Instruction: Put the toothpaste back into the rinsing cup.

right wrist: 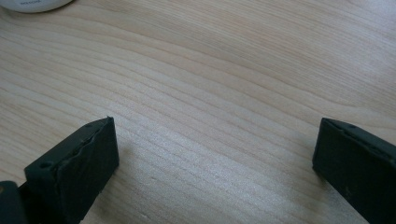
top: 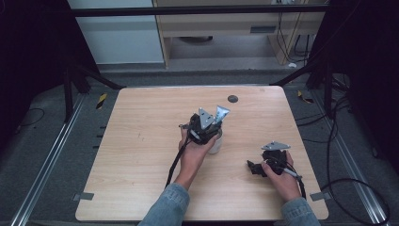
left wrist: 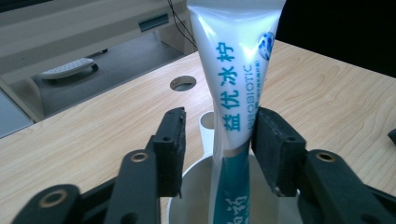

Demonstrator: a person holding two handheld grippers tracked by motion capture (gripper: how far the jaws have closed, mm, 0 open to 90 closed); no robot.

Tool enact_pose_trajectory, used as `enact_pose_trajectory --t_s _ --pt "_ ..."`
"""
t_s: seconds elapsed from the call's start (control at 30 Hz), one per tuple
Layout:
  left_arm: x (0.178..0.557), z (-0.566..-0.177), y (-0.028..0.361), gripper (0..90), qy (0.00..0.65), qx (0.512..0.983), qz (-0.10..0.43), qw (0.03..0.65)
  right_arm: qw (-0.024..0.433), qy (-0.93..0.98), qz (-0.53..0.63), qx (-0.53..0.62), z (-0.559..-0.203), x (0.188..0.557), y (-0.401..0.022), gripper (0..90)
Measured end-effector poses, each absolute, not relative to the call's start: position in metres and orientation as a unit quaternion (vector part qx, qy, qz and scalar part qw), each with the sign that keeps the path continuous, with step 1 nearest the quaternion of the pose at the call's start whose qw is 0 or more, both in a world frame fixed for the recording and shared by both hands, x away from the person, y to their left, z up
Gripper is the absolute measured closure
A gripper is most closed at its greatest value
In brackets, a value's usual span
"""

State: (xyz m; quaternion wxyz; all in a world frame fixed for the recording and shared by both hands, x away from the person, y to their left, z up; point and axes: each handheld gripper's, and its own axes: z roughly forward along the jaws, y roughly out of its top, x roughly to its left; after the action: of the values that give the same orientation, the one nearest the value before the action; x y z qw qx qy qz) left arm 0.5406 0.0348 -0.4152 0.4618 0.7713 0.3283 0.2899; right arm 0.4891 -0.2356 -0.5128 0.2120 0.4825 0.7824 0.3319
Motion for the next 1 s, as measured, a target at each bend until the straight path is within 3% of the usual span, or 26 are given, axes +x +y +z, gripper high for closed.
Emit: enact_pose_trajectory --t_s 0.33,1.0 --pt "0.539 -0.418 0.030 42.8 0.310 0.789 0.285 0.448 0.212 0.782 0.332 0.482 -0.513 0.489 -0.236 0.5" --pt "0.524 -0.402 0.031 36.9 0.281 0.799 0.296 0.441 0.206 0.780 0.333 0.488 -0.512 0.488 -0.235 0.6"
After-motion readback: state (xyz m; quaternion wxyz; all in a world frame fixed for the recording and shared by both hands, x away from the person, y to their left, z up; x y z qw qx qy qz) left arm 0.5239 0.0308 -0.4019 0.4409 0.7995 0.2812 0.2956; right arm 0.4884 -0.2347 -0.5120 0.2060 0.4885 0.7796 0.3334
